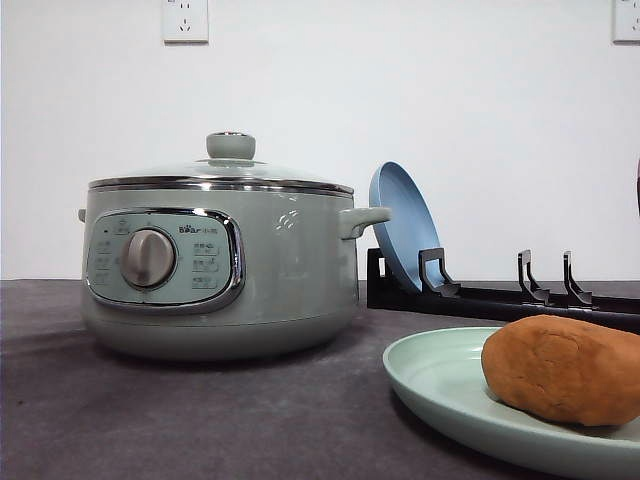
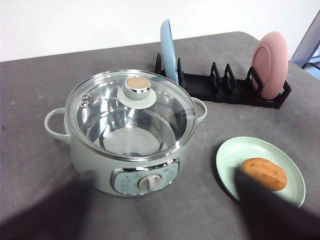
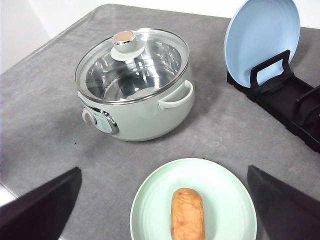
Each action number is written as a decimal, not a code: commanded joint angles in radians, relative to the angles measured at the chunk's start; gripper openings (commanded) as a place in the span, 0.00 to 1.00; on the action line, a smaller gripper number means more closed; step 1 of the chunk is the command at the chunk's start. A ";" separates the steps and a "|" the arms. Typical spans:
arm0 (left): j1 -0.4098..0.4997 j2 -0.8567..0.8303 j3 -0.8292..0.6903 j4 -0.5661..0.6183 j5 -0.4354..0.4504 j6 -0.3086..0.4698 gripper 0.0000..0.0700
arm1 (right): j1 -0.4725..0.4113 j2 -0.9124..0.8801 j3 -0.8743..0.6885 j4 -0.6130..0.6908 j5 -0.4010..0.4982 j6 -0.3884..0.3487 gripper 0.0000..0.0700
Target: Transfer potato from steamer to green plate
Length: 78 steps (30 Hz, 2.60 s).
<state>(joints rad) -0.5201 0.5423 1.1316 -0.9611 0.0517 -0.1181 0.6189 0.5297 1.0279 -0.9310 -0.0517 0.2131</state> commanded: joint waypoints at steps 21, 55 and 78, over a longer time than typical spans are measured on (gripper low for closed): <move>-0.006 0.018 0.008 0.012 0.000 0.023 0.00 | 0.007 0.004 0.019 0.017 0.000 -0.012 0.04; 0.494 -0.462 -1.080 0.885 -0.037 0.072 0.00 | 0.007 0.004 0.019 0.017 0.000 -0.012 0.04; 0.504 -0.539 -1.120 0.771 -0.061 0.086 0.00 | 0.007 0.004 0.019 0.018 0.000 -0.012 0.04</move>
<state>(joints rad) -0.0170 0.0051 0.0326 -0.1833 -0.0051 -0.0422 0.6189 0.5297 1.0279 -0.9257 -0.0517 0.2096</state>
